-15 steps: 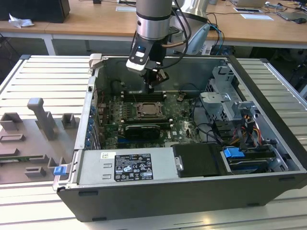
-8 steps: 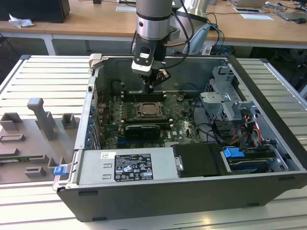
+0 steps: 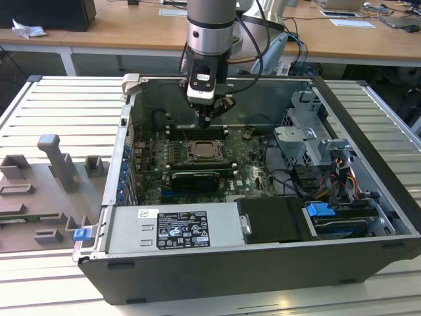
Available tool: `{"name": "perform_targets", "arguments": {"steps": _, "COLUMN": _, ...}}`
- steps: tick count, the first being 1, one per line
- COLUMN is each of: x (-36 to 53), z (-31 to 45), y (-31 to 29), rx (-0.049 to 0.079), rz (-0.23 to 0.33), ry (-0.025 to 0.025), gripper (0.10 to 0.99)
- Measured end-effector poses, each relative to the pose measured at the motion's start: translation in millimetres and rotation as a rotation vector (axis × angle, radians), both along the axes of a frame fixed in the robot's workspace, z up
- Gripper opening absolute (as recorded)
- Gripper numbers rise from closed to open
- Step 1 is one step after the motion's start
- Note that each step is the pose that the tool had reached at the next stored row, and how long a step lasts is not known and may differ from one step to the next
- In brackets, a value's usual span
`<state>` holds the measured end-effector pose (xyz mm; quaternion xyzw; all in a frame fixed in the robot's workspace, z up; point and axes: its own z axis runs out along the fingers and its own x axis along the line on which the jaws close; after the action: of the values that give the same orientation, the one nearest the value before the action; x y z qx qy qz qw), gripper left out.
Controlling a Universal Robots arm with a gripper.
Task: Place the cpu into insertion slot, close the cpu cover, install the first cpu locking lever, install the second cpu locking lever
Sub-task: 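Install the first cpu locking lever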
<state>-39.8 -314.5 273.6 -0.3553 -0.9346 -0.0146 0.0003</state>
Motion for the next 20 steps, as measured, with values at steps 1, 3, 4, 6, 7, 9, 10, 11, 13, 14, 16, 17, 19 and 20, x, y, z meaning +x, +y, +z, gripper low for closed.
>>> {"name": "perform_targets", "arguments": {"steps": 1, "x": 0.0, "z": 0.0, "y": 0.0, "rx": 0.000, "rz": 0.012, "ry": 0.0000, "gripper": 0.106}}
{"name": "perform_targets", "arguments": {"steps": 3, "x": 0.0, "z": 0.0, "y": 0.0, "rx": 0.000, "rz": 0.030, "ry": 0.0000, "gripper": 0.106}}
{"name": "perform_targets", "arguments": {"steps": 4, "x": 0.0, "z": 0.0, "y": 0.0, "rx": 0.000, "rz": 0.042, "ry": 0.0000, "gripper": 0.106}}
{"name": "perform_targets", "arguments": {"steps": 6, "x": -0.1, "z": 0.0, "y": 0.0, "rx": 0.000, "rz": 0.074, "ry": 0.0000, "gripper": 0.106}}
{"name": "perform_targets", "arguments": {"steps": 7, "x": -0.1, "z": 0.0, "y": 0.0, "rx": 0.000, "rz": 0.091, "ry": 0.0000, "gripper": 0.106}}
{"name": "perform_targets", "arguments": {"steps": 9, "x": -0.2, "z": 0.0, "y": 0.0, "rx": 0.000, "rz": 0.124, "ry": 0.0000, "gripper": 0.106}}
{"name": "perform_targets", "arguments": {"steps": 10, "x": -0.2, "z": 0.0, "y": 0.0, "rx": 0.000, "rz": 0.136, "ry": 0.0000, "gripper": 0.106}}
{"name": "perform_targets", "arguments": {"steps": 11, "x": -0.2, "z": 0.0, "y": 0.0, "rx": 0.000, "rz": 0.147, "ry": 0.0000, "gripper": 0.106}}
{"name": "perform_targets", "arguments": {"steps": 13, "x": -0.2, "z": 0.0, "y": 0.0, "rx": 0.000, "rz": 0.167, "ry": 0.0000, "gripper": 0.106}}
{"name": "perform_targets", "arguments": {"steps": 14, "x": -0.2, "z": 0.0, "y": 0.0, "rx": 0.000, "rz": 0.177, "ry": 0.0000, "gripper": 0.106}}
{"name": "perform_targets", "arguments": {"steps": 16, "x": -0.2, "z": -0.1, "y": 0.0, "rx": 0.000, "rz": 0.200, "ry": 0.0000, "gripper": 0.106}}
{"name": "perform_targets", "arguments": {"steps": 17, "x": -0.2, "z": -0.1, "y": 0.0, "rx": 0.000, "rz": 0.208, "ry": 0.0000, "gripper": 0.106}}
{"name": "perform_targets", "arguments": {"steps": 19, "x": -0.4, "z": -0.2, "y": 0.0, "rx": 0.000, "rz": 0.234, "ry": 0.0000, "gripper": 0.106}}
{"name": "perform_targets", "arguments": {"steps": 20, "x": -0.5, "z": -0.2, "y": 0.0, "rx": 0.000, "rz": 0.254, "ry": 0.0000, "gripper": 0.106}}
